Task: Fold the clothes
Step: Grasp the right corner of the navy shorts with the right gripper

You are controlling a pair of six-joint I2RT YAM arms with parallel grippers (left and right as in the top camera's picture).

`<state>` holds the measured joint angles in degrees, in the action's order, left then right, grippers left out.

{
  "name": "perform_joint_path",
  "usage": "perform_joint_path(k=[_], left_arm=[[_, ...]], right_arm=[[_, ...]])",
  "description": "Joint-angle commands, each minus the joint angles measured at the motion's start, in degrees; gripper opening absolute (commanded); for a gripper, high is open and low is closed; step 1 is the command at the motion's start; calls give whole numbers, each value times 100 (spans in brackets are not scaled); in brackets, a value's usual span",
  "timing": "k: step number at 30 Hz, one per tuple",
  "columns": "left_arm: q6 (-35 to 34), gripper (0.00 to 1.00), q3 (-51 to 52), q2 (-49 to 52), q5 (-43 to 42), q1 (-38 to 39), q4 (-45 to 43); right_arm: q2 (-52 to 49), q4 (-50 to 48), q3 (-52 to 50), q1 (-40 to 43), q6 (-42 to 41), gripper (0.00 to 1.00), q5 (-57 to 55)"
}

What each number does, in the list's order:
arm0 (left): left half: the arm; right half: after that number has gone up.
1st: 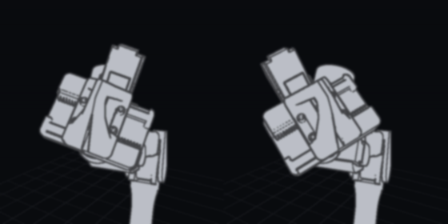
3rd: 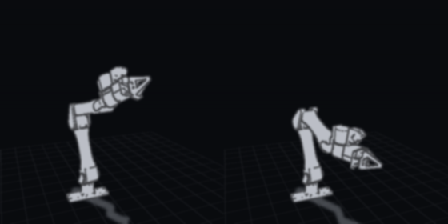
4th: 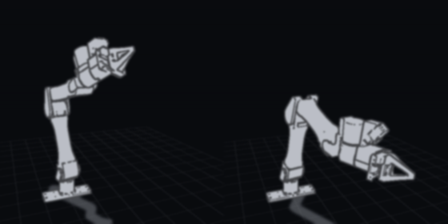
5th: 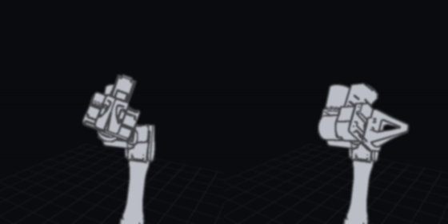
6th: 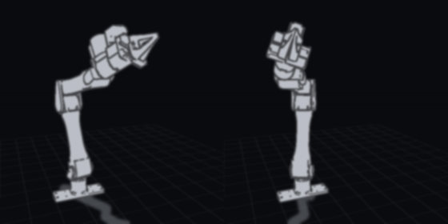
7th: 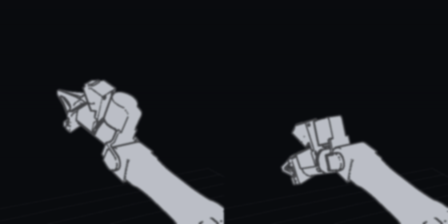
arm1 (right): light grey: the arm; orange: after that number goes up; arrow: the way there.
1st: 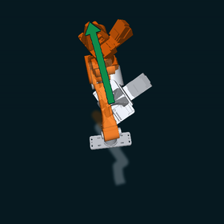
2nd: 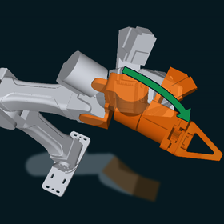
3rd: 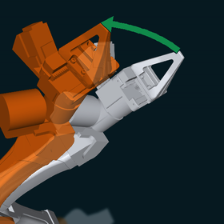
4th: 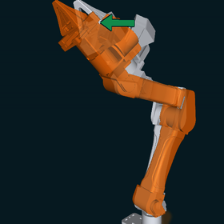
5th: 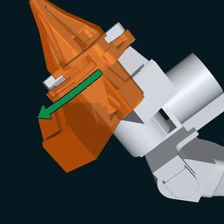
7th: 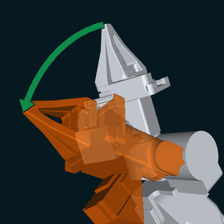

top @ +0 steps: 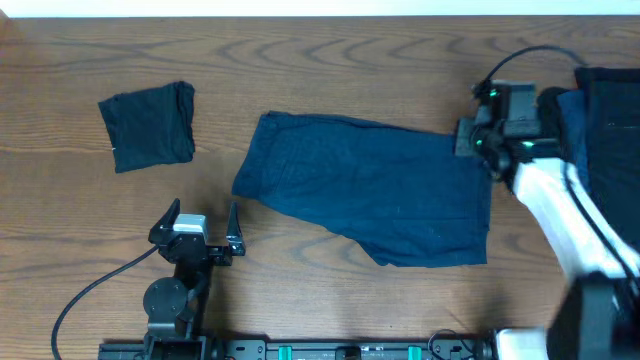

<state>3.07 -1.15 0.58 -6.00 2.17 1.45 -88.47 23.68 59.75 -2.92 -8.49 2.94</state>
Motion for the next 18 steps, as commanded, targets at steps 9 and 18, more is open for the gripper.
perform_joint_path(k=[9,18], left_arm=[[55,98,92,-35,-87,26,192],[55,98,92,-35,-87,26,192]], right_arm=[[313,1698,-463,-52,-372,3,205],[-402,1635,-881,-52,-452,1,216]])
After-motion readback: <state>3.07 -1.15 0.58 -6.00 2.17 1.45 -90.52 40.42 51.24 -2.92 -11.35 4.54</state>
